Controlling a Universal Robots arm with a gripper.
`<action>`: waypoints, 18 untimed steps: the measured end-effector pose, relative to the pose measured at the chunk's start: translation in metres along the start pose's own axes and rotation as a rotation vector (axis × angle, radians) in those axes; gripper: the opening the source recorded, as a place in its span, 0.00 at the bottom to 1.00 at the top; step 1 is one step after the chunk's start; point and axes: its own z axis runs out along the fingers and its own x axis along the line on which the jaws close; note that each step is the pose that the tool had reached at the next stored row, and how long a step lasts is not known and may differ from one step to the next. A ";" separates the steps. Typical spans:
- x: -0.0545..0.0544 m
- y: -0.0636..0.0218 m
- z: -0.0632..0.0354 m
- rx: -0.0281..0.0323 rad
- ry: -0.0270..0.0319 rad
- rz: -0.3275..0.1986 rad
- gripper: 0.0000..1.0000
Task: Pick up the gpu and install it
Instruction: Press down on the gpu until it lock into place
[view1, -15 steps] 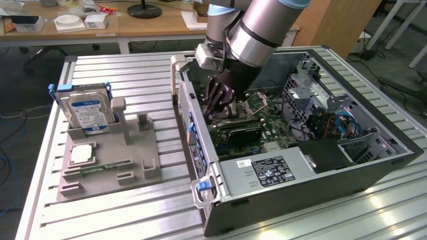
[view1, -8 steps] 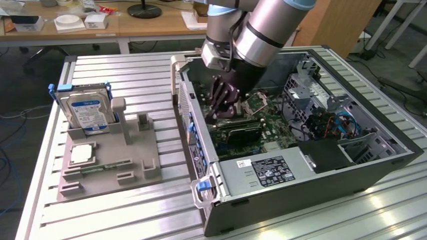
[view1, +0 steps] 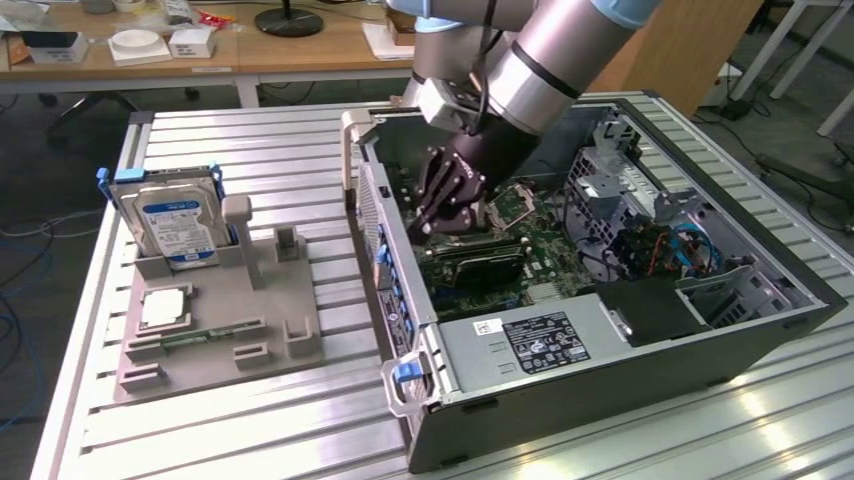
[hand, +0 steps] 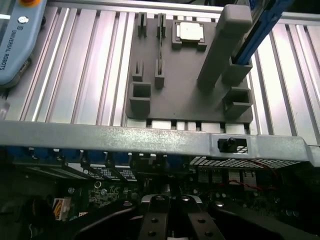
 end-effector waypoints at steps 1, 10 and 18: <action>0.000 -0.0011 -0.0006 -0.0146 -0.0005 0.000 0.10; 0.003 -0.0026 -0.0001 -0.0455 0.0001 -0.003 0.10; 0.004 -0.0038 0.0020 -0.0596 0.0007 -0.004 0.10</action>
